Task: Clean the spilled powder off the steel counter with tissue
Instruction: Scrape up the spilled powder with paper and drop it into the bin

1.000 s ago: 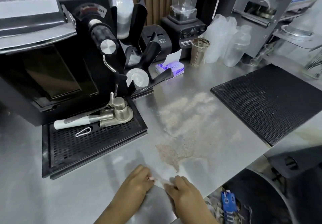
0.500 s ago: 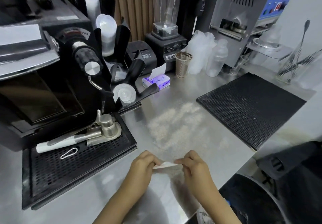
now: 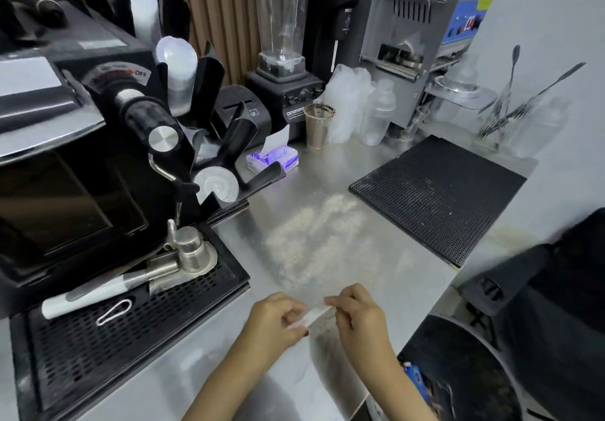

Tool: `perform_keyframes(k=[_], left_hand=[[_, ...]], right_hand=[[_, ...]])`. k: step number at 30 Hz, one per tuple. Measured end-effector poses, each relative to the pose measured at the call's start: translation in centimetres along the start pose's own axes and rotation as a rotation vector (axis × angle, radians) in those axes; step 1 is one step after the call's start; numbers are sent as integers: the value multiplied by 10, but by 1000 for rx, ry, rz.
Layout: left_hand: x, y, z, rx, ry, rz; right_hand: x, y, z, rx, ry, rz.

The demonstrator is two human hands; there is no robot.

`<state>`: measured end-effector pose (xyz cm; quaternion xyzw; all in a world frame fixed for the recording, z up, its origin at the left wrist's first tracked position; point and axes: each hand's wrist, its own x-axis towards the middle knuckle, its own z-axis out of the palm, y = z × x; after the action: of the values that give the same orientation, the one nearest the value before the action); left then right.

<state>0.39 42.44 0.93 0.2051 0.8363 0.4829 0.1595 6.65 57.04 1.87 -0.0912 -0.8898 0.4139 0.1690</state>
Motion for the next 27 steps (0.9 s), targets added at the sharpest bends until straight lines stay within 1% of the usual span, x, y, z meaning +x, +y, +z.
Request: perform_keyframes(k=[2, 5, 8, 10, 14, 18, 20, 21, 22, 23, 25, 27], left_hand=[[7, -3, 3, 50, 15, 47], [20, -3, 7, 119, 114, 109], [40, 5, 9, 183, 124, 145], [64, 12, 5, 223, 127, 149], [124, 26, 0, 264, 182, 96], [199, 32, 2, 281, 256, -34], [234, 25, 2, 295, 289, -71], [251, 21, 2, 314, 296, -71], [264, 18, 1, 338, 297, -67], [275, 15, -1, 364, 303, -58], [294, 13, -4, 404, 327, -24], [307, 12, -8, 419, 348, 5]], right_hand=[[1, 2, 2, -10, 34, 31], [7, 11, 0, -22, 20, 16], [25, 26, -9, -31, -74, -4], [50, 37, -15, -41, -122, -55], [119, 58, -23, -49, -131, -150], [202, 86, -21, -167, -121, -243], [241, 96, -16, -249, -157, -300], [259, 102, -13, -335, -187, -347], [273, 103, -9, -416, -243, -357], [286, 105, -4, -486, -264, -381], [313, 111, 5, -556, -331, -413], [334, 116, 15, -608, -411, -382]])
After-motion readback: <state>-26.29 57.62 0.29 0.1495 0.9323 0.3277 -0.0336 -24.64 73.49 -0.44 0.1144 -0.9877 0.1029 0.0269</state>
